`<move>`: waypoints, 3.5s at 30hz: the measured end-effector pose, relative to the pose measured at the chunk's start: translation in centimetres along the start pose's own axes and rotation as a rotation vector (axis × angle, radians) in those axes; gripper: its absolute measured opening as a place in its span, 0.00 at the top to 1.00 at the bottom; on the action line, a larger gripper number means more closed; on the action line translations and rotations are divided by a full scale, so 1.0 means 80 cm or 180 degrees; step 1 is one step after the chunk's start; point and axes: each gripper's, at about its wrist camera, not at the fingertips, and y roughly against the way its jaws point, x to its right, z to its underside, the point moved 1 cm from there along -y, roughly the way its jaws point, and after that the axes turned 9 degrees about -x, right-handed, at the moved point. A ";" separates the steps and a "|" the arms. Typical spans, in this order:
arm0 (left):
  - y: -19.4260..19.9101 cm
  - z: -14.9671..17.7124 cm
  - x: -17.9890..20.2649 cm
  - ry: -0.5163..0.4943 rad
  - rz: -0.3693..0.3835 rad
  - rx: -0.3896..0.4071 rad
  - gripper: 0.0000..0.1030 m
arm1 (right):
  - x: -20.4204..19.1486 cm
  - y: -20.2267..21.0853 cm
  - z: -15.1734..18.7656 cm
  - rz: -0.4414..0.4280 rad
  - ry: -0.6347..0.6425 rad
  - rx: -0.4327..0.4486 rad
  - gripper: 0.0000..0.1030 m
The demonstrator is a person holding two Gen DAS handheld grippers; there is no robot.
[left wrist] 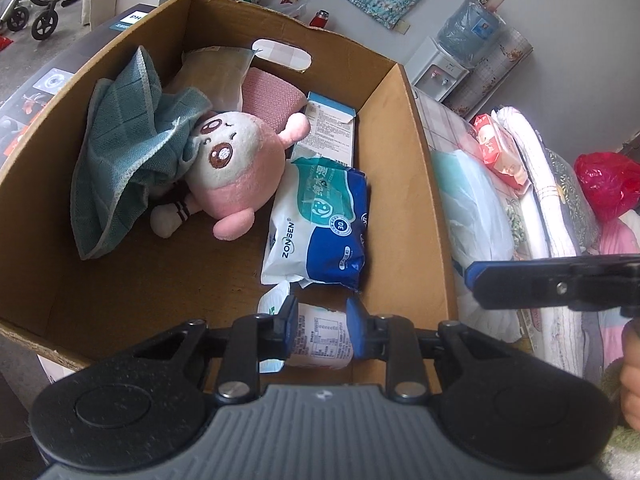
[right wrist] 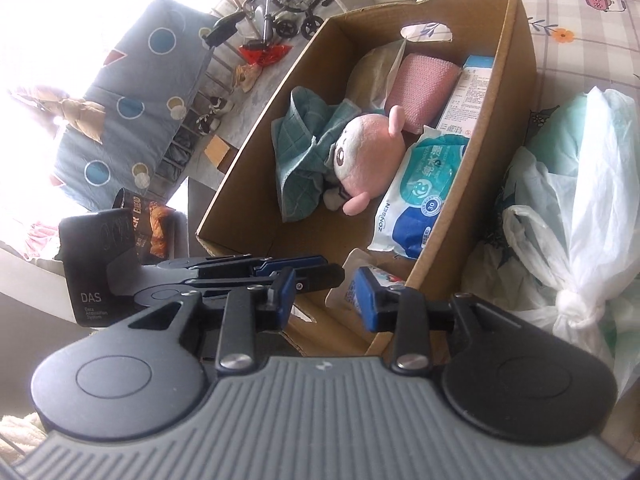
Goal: Organize soft objects
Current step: 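Carry the yogurt bottle with the left tool into the box and release, then move the right tool back to the bed and grasp the striped sock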
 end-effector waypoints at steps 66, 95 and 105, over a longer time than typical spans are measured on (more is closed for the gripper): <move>-0.019 -0.010 0.035 -0.1304 -0.1476 0.0351 0.96 | 0.095 0.026 0.083 -0.0329 -0.0699 0.0528 0.55; 0.015 0.021 0.074 -0.1023 -0.0675 0.0669 0.46 | 0.108 0.019 0.090 -0.0270 -0.0770 0.0638 0.50; 0.011 0.021 0.183 -0.1397 -0.0229 0.1108 0.25 | 0.118 0.103 0.117 0.0402 -0.0568 0.1316 0.35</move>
